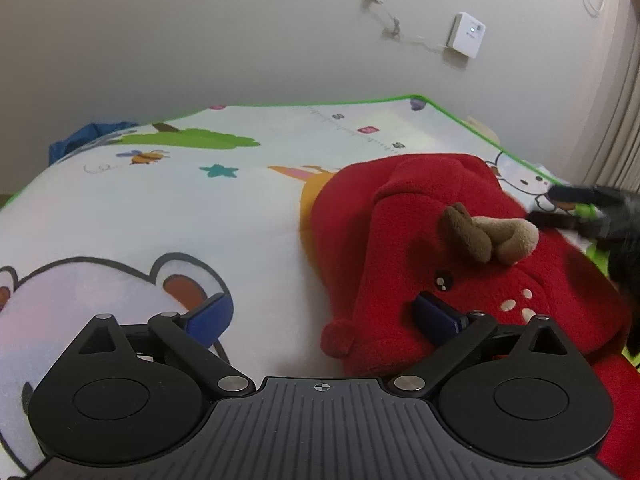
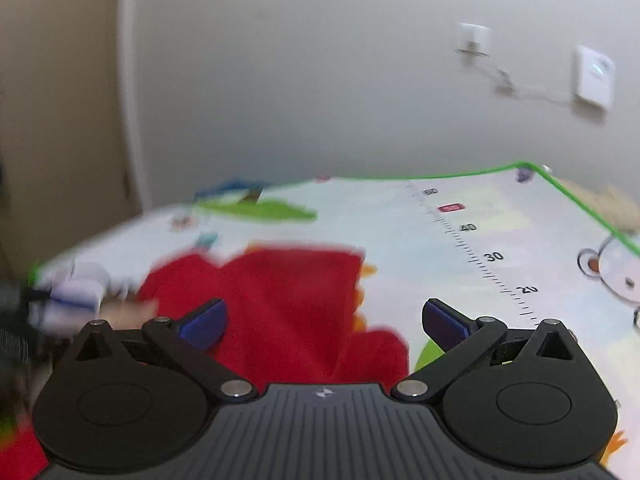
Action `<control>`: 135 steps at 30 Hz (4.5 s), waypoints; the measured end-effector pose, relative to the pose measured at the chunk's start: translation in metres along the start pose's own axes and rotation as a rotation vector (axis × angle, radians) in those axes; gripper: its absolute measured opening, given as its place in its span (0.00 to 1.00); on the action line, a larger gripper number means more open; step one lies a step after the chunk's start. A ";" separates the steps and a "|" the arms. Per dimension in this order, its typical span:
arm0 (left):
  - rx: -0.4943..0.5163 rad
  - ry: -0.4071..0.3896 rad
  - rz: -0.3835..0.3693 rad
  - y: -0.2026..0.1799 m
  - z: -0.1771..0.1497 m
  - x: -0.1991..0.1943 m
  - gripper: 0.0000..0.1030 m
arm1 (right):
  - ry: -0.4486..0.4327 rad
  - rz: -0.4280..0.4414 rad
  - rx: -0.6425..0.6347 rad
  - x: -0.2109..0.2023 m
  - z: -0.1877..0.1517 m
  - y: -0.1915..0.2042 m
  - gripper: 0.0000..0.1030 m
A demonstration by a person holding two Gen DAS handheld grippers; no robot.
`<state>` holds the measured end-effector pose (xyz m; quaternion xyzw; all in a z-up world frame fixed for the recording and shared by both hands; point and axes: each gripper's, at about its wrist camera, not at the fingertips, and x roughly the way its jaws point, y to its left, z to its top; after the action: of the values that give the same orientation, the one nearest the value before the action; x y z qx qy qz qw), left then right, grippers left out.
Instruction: Fold clothes
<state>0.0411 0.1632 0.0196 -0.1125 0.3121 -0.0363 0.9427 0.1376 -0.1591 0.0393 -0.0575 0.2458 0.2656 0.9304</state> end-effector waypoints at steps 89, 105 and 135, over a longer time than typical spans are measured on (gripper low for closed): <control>-0.182 -0.096 -0.418 0.012 -0.015 -0.088 0.98 | 0.122 0.528 -0.174 -0.028 -0.066 0.062 1.00; -0.168 0.005 -0.065 0.020 -0.018 -0.015 1.00 | 0.045 0.028 -0.031 -0.022 -0.041 0.009 1.00; -0.170 0.079 -0.508 -0.040 0.067 0.023 1.00 | -0.057 0.110 -0.044 -0.061 -0.041 0.015 1.00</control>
<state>0.0990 0.1334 0.0680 -0.2643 0.3123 -0.2499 0.8776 0.0673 -0.1847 0.0337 -0.0565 0.2161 0.3233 0.9196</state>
